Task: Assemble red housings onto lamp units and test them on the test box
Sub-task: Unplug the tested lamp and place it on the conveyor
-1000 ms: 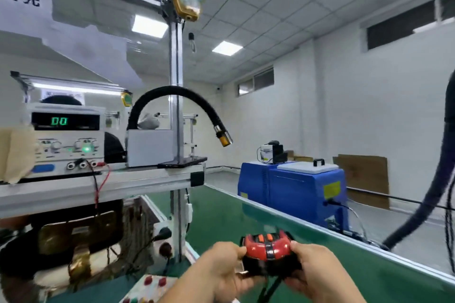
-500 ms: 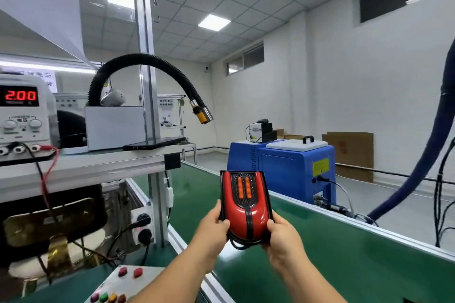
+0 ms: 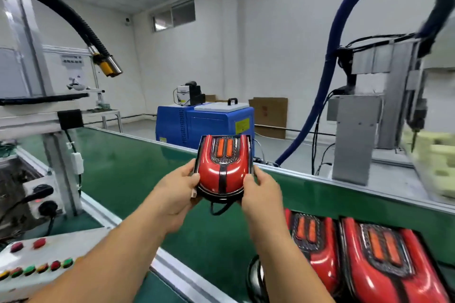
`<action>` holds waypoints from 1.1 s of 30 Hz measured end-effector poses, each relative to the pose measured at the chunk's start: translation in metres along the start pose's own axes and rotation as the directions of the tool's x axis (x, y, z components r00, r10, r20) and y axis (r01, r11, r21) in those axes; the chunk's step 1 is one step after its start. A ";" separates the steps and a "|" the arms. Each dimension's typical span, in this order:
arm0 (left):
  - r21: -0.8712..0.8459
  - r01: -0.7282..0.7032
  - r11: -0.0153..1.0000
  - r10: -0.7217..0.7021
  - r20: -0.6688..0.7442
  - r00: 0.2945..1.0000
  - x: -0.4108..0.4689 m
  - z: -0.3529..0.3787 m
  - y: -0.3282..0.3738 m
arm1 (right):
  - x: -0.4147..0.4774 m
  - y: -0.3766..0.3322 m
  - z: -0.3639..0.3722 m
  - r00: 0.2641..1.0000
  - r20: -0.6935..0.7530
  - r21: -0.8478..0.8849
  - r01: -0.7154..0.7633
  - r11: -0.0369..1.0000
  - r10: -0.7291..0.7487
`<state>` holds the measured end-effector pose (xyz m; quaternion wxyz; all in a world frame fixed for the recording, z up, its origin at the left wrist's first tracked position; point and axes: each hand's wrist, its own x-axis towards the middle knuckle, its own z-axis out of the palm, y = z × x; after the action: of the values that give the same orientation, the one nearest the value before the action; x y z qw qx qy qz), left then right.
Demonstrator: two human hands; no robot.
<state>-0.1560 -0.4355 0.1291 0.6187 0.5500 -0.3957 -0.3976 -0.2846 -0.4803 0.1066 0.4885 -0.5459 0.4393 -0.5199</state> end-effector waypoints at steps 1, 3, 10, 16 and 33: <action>0.014 -0.018 1.000 0.017 0.052 0.999 -0.008 0.017 -0.001 | -0.010 -0.003 -0.021 0.998 -0.054 -0.010 0.043 0.999 -0.043; 0.046 -0.047 0.998 0.040 0.140 0.989 -0.024 0.049 -0.004 | -0.033 -0.010 -0.063 0.983 -0.131 -0.055 0.121 0.991 -0.127; 0.154 -0.005 0.988 -0.050 0.356 0.933 -0.058 0.119 -0.023 | -0.082 -0.009 -0.159 0.941 -0.293 -0.350 0.057 0.935 -0.167; 0.225 0.006 0.974 -0.103 0.426 0.899 -0.075 0.149 -0.041 | -0.101 0.008 -0.185 0.902 -0.413 -0.443 -0.078 0.893 -0.127; 0.629 -0.156 0.762 -0.032 0.277 0.960 -0.078 0.155 -0.057 | -0.094 0.020 -0.202 0.854 -0.442 -0.610 -0.062 0.790 -0.274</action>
<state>-0.3320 -0.4239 0.0808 0.3446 0.6557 -0.6070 -0.2878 -0.4923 -0.4057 0.0704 0.1238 -0.5403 0.6619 -0.5046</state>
